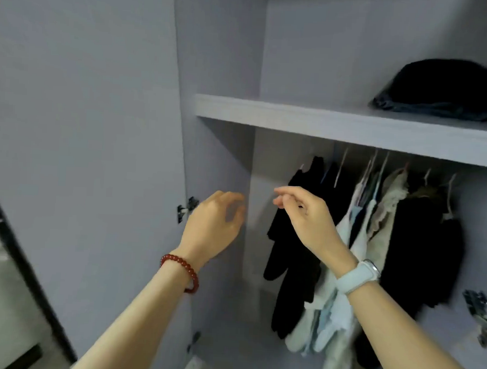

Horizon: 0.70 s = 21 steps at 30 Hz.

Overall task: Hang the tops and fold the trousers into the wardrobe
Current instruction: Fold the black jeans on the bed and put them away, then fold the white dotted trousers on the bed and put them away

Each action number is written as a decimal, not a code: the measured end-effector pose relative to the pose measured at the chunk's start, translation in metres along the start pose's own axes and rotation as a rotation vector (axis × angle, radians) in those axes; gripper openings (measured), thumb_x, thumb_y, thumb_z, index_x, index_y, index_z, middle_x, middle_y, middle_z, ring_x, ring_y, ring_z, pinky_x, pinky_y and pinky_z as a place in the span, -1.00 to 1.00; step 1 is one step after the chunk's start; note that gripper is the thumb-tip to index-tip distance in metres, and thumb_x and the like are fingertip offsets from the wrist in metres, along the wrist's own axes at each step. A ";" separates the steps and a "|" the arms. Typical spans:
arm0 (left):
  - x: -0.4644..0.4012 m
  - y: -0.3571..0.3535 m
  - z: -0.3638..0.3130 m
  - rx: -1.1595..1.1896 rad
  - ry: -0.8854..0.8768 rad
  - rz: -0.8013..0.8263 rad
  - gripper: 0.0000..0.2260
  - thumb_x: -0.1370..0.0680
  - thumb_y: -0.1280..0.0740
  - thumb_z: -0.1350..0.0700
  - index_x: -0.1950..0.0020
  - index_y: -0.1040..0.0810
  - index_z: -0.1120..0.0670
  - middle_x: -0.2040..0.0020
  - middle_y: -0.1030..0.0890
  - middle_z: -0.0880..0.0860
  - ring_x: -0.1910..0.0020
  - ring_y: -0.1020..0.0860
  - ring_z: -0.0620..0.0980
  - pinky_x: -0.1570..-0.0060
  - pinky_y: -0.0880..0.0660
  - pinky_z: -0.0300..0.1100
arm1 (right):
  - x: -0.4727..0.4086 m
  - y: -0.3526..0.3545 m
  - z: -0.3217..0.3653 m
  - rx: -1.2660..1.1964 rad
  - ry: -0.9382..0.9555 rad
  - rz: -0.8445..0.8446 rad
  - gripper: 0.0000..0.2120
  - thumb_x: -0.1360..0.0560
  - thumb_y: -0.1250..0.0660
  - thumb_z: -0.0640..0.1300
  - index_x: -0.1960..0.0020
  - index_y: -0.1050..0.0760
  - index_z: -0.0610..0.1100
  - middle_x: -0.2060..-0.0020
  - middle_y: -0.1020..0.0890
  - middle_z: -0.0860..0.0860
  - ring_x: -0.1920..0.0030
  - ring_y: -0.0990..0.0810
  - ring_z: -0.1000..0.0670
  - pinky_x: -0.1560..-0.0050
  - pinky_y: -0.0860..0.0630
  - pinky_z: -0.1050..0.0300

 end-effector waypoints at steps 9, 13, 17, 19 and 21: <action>0.243 0.142 0.176 -0.115 0.522 0.002 -0.80 -0.55 -0.26 0.12 -0.14 -0.59 0.07 -0.05 -0.60 0.01 0.03 -0.58 -0.04 -0.06 -0.46 -0.18 | 0.132 -0.270 0.031 -0.139 -0.123 0.636 -0.80 -0.57 -0.18 -0.23 0.03 -0.51 0.01 0.21 -0.62 0.09 0.08 -0.61 0.05 -0.11 -0.50 0.11; 0.349 0.226 0.239 -0.145 0.781 -0.117 -0.80 -0.56 -0.26 0.14 -0.13 -0.58 0.10 -0.03 -0.59 0.02 0.05 -0.54 -0.08 -0.07 -0.45 -0.21 | 0.193 -0.390 0.075 -0.178 -0.125 0.894 -0.82 -0.58 -0.16 -0.17 -0.07 -0.52 -0.03 0.16 -0.63 0.08 0.04 -0.59 0.07 -0.09 -0.49 0.16; 0.448 0.308 0.290 -0.195 1.007 -0.286 -0.81 -0.57 -0.24 0.14 -0.14 -0.57 0.08 -0.04 -0.60 0.00 0.09 -0.52 -0.11 0.01 -0.41 -0.27 | 0.248 -0.504 0.134 -0.198 -0.060 1.097 -0.78 -0.59 -0.15 -0.19 -0.16 -0.51 -0.13 0.13 -0.62 0.01 0.08 -0.59 0.04 0.00 -0.45 0.29; 0.470 0.325 0.304 -0.204 1.069 -0.327 -0.80 -0.57 -0.23 0.15 -0.14 -0.57 0.09 -0.05 -0.60 0.00 0.10 -0.51 -0.13 0.04 -0.38 -0.30 | 0.259 -0.532 0.147 -0.187 -0.027 1.144 -0.77 -0.59 -0.14 -0.18 -0.16 -0.51 -0.11 0.14 -0.62 0.04 0.06 -0.59 0.02 0.01 -0.45 0.28; 0.497 0.351 0.323 -0.223 1.136 -0.395 -0.80 -0.57 -0.23 0.14 -0.15 -0.56 0.08 -0.06 -0.59 -0.01 0.10 -0.51 -0.15 0.05 -0.37 -0.32 | 0.273 -0.578 0.168 -0.195 0.020 1.225 -0.77 -0.60 -0.13 -0.16 -0.17 -0.50 -0.08 0.14 -0.62 0.07 0.04 -0.59 0.03 0.00 -0.46 0.24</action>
Point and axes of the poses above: each hand's wrist, its own x-axis away from the middle knuckle, its own y-axis out of the back of the hand, z = x × y, the point moved 5 cm from there along -x, towards the middle knuckle
